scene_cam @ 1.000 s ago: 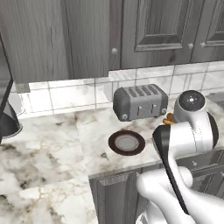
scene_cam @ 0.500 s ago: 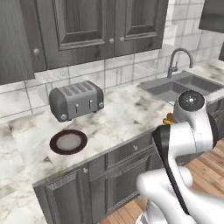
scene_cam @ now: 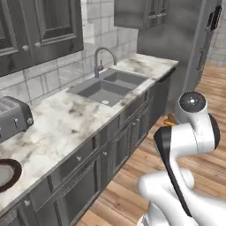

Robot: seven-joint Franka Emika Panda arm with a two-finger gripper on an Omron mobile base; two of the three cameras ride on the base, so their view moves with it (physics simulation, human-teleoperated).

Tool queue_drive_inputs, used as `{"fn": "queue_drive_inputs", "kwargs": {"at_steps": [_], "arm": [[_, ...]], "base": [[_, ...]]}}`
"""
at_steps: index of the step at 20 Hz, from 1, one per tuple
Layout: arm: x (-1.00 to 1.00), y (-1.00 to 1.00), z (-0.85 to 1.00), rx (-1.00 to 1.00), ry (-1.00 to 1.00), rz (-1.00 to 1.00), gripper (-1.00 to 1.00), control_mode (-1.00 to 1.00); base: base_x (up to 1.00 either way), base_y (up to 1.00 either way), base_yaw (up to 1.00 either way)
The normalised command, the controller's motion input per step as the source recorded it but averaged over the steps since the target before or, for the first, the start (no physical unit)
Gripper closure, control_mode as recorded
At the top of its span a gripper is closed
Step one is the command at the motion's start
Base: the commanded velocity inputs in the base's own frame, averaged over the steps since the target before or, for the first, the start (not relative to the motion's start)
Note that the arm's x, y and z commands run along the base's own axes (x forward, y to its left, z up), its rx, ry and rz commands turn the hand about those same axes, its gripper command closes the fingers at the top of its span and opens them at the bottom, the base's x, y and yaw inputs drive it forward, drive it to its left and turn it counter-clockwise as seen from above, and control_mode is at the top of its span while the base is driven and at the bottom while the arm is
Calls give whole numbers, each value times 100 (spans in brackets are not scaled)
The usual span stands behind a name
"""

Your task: Move the hot dog bun to the plate on the dining table and place the condiment next to that plate. Then navigate to the fridge and take the sausage and place it on the plate as well.

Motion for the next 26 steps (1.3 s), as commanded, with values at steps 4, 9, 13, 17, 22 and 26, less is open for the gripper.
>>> {"fn": "queue_drive_inputs", "kwargs": {"at_steps": [4,9,13,17,22,26], "arm": [[0,0,0,0,0,0,100,100],[0,0,0,0,0,0,100,100],[0,0,0,0,0,0,100,100],[0,0,0,0,0,0,100,100],[0,0,0,0,0,0,100,100],[0,0,0,0,0,0,100,100]], "base": [[-14,-58,-69],[-13,-59,-68],[-10,-62,-65],[-1,-56,-60],[0,-57,-55],[8,-87,-38]]}}
